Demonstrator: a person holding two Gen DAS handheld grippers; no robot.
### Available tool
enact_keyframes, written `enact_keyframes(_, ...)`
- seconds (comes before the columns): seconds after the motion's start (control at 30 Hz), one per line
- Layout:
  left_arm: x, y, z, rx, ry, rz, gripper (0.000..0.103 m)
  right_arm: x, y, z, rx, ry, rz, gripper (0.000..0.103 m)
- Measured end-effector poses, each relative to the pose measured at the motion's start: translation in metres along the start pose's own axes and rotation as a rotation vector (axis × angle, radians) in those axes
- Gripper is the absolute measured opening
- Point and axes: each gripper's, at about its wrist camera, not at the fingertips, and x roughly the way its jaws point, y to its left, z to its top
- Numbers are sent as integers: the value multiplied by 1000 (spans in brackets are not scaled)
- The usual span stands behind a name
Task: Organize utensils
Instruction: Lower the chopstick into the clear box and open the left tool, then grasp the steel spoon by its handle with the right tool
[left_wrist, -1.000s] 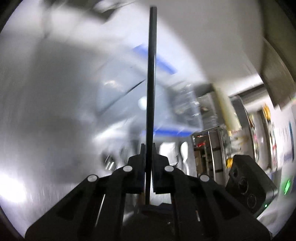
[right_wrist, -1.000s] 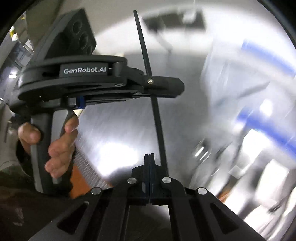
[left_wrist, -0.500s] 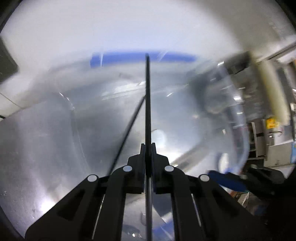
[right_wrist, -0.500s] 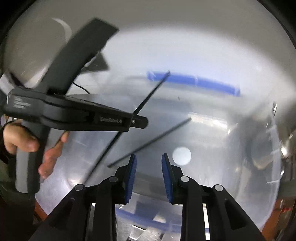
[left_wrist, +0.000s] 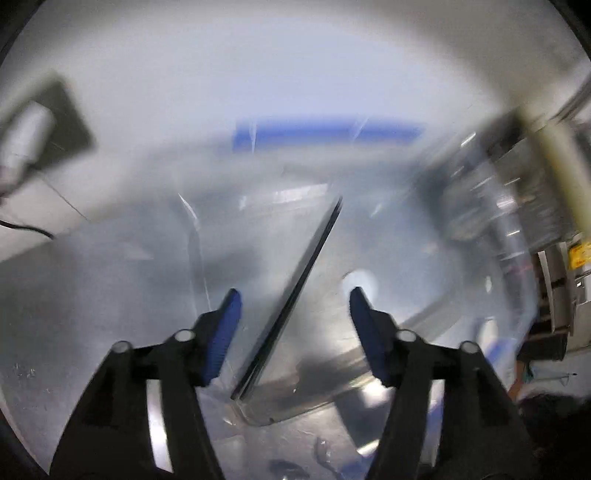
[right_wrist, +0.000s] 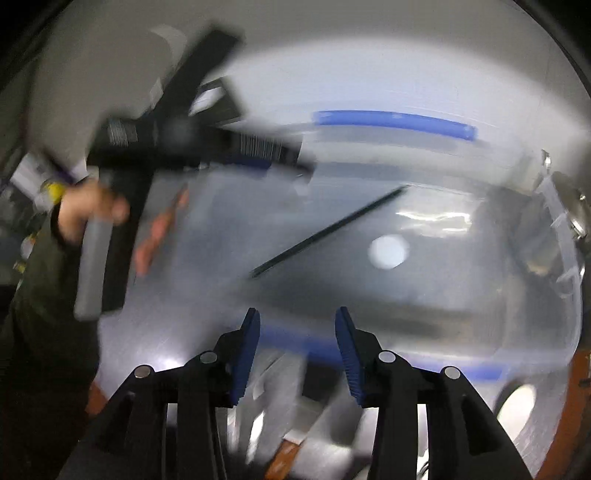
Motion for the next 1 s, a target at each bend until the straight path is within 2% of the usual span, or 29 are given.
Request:
enact_keyframes(0.07, -50, 10, -24, -18, -99, -80, 60, 7, 29, -30, -56, 52, 34, 48)
enact_keyframes(0.13, -90, 27, -59, -71, -157, -173, 64, 30, 56, -60, -119, 136, 9, 48)
enact_keyframes(0.23, -113, 47, -106, -127, -176, -214, 64, 74, 83, -96, -177, 268, -40, 48)
enact_keyframes(0.3, -116, 65, -134, -164, -164, -202, 64, 98, 100, -115, -222, 334, -79, 48)
enact_keyframes(0.37, -110, 80, -163, -207, -125, -182, 64, 123, 112, -134, -277, 383, -149, 48)
enact_keyframes(0.43, -97, 97, -192, -258, -65, -182, 64, 138, 114, -141, -274, 410, -212, 48)
enact_keyframes(0.5, -86, 104, -208, -299, -25, -191, 64, 147, 111, -143, -223, 443, -196, 47)
enact_keyframes(0.57, -70, 116, -226, -355, 26, -208, 64, 153, 109, -144, -203, 446, -205, 42)
enact_keyframes(0.6, -65, 118, -231, -370, 40, -216, 64, 154, 108, -145, -211, 441, -209, 38)
enact_keyframes(0.67, -50, 120, -244, -404, 78, -250, 64, 153, 110, -144, -220, 421, -224, 17)
enact_keyframes(0.8, -24, 111, -267, -432, 158, -327, 64, 153, 93, -136, -133, 426, -176, 9)
enact_keyframes(0.97, 15, 91, -287, -475, 304, -460, 64, 133, 65, -127, 27, 432, 12, 9)
enact_keyframes(1.0, 21, 87, -290, -479, 324, -474, 64, 130, 61, -126, 48, 431, 48, 0)
